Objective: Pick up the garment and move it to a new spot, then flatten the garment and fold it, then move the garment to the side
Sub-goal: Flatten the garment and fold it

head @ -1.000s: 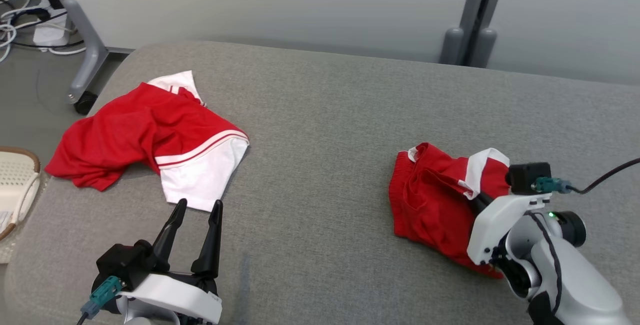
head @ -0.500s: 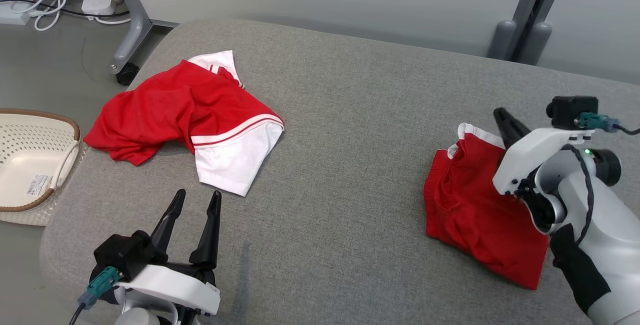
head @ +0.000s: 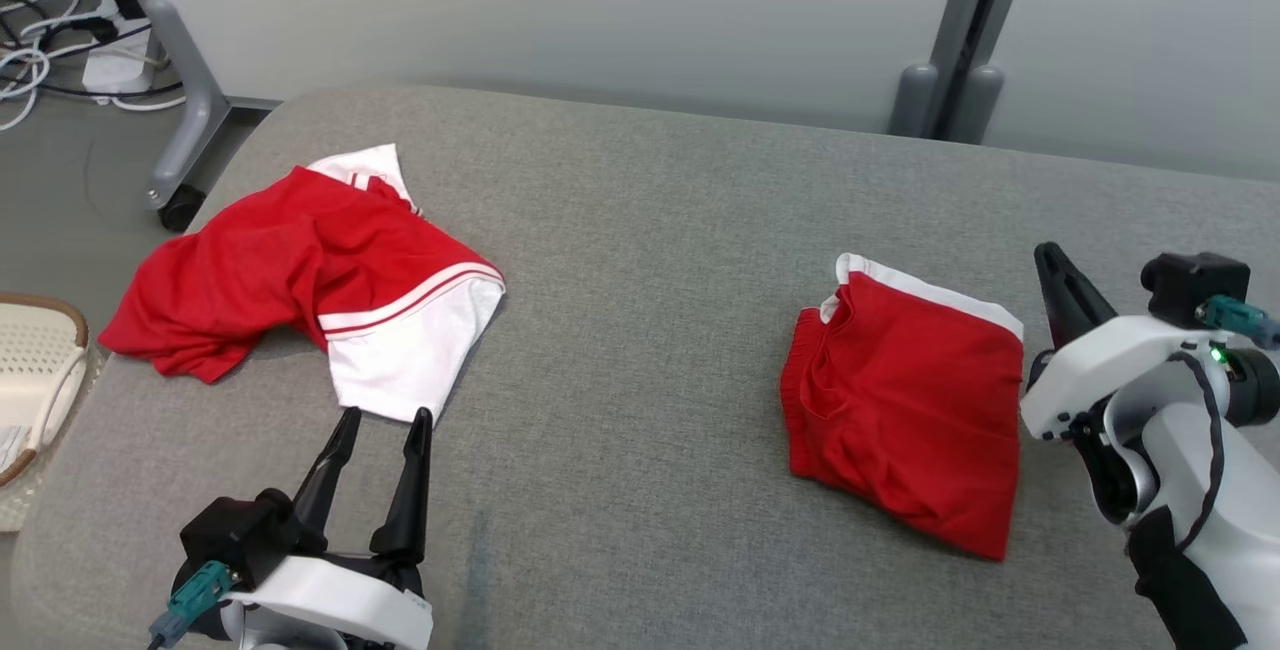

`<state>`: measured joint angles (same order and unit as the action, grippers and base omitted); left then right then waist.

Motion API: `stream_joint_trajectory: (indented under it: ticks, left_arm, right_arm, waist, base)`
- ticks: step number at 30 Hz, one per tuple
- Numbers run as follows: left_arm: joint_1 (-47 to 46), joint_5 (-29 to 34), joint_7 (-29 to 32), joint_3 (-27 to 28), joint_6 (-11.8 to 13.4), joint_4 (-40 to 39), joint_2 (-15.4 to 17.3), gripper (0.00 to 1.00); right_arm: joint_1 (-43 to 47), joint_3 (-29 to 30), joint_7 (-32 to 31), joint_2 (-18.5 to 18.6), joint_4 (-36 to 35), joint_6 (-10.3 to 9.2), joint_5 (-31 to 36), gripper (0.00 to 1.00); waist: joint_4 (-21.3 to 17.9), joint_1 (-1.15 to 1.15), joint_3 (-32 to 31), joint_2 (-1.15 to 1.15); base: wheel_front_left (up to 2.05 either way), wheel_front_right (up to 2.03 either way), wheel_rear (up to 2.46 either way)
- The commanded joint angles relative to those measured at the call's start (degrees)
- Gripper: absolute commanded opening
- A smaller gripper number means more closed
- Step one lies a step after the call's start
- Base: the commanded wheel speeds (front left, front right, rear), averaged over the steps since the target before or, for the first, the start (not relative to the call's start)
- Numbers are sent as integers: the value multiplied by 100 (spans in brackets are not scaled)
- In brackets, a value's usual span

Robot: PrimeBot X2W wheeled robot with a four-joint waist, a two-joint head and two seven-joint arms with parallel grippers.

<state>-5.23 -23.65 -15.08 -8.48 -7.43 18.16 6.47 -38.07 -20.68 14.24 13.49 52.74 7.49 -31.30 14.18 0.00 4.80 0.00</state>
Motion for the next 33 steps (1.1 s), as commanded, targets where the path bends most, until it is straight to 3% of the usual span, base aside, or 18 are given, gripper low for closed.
stream_joint_trajectory:
  ticks: [1,9,23,33]
  left_arm:
    - [46,55,-10,58,-12,-31,23,100]
    - [105,108,-9,-30,-12,-62,-4,100]
    - [10,15,-10,-79,-12,36,-32,100]
    - [108,45,-10,-26,-12,54,-69,100]
  right_arm:
    - [182,31,63,39,-77,1,39,0]
    - [686,-10,75,-135,-165,1,101,0]
    - [922,-890,-347,-740,309,1,-217,0]
    - [996,-1732,-388,-952,-140,1,-374,0]
  waist:
    - [-155,0,-118,0]
    - [-240,0,-222,0]
    - [454,0,-177,0]
    - [445,0,-235,0]
  base:
    - [0,0,0]
    - [0,0,0]
    - [0,0,0]
    - [0,0,0]
